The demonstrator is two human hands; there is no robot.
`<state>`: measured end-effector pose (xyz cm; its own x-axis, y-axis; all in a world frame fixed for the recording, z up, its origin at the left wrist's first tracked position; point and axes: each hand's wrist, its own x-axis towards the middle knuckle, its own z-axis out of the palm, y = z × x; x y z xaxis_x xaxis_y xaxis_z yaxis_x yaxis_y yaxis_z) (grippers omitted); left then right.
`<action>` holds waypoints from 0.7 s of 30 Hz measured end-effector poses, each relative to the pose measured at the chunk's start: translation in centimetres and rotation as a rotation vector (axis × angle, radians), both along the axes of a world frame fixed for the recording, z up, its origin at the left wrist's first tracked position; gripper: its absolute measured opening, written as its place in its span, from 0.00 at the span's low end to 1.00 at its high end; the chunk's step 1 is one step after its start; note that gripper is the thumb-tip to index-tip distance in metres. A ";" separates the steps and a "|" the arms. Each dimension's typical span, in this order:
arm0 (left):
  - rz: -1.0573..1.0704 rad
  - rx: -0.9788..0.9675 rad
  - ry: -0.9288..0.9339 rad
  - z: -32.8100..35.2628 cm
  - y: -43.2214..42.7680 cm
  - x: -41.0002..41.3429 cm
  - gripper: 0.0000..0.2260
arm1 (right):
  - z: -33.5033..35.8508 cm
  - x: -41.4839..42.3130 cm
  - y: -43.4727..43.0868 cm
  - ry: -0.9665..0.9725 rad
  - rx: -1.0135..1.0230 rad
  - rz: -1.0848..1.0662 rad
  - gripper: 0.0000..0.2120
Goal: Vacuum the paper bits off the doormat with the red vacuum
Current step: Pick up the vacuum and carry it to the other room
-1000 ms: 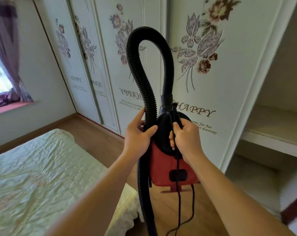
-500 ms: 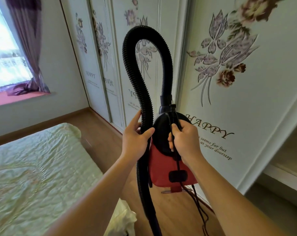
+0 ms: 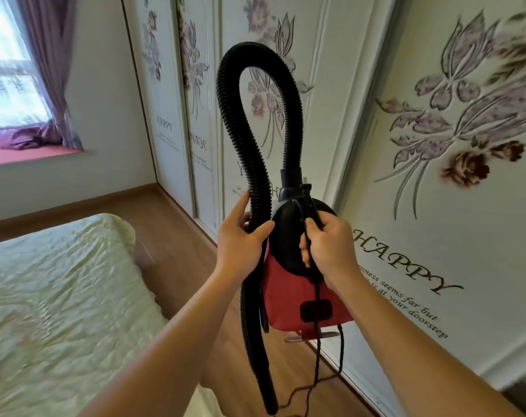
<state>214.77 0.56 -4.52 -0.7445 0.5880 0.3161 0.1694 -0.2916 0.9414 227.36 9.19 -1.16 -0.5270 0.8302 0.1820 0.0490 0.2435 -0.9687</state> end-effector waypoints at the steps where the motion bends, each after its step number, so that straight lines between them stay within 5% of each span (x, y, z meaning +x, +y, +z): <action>1: 0.003 -0.002 0.008 0.1 0.5 -1.1 0.32 | 0.1 -1.1 0.6 0.001 -0.001 0.006 0.12; 21: 0.419 -0.063 0.107 0.1 13.5 -17.7 0.31 | -0.8 -21.8 17.5 0.032 -0.128 0.416 0.13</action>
